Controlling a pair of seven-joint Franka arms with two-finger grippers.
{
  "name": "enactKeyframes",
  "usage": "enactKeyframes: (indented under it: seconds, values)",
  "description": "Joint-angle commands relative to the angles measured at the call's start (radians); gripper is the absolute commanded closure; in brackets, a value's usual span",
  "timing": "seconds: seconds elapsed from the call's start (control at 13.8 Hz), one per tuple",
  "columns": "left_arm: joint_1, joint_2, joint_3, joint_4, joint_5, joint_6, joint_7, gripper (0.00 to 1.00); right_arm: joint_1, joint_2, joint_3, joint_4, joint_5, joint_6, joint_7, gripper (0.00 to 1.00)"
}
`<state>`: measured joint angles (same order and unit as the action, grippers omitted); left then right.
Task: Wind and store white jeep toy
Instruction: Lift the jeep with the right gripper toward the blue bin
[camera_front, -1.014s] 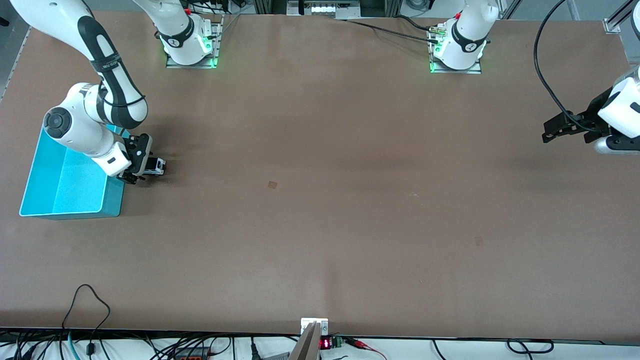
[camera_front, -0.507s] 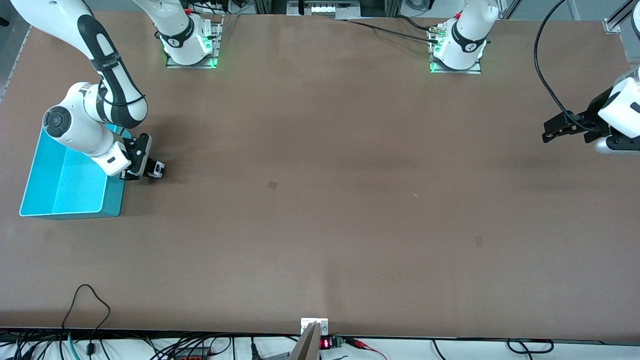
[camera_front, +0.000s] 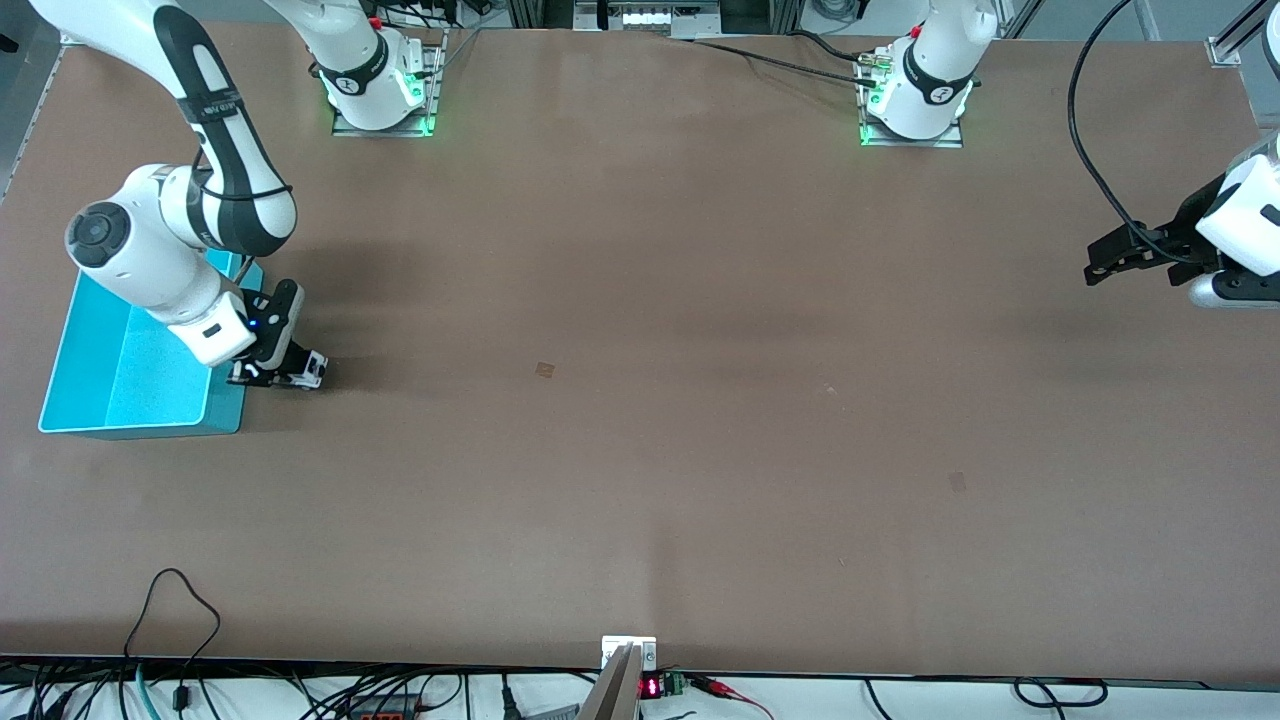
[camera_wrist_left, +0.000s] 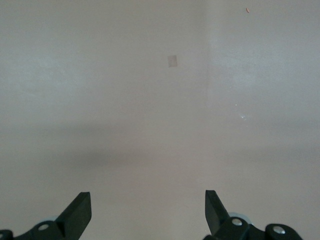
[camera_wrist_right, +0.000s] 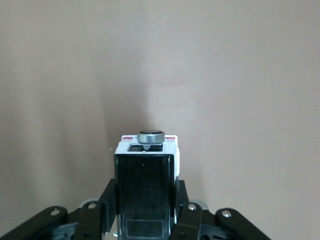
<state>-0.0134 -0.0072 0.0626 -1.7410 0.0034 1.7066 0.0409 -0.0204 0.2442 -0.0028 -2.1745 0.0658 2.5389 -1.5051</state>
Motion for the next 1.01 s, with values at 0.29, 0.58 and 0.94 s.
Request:
enactKeyframes:
  seconds: [0.29,0.58,0.94]
  values:
    - [0.001,-0.005,0.000,0.014,0.020,-0.022,0.005,0.00,-0.025,-0.045,0.001,0.216,0.026,-0.302,0.368,1.00]
    - [0.001,-0.005,-0.001,0.014,0.020,-0.022,0.005,0.00,-0.064,-0.085,-0.008,0.214,0.023,-0.336,0.665,1.00]
    - [0.001,-0.007,0.000,0.014,0.020,-0.028,0.007,0.00,-0.220,-0.071,-0.008,0.193,0.022,-0.333,0.845,1.00]
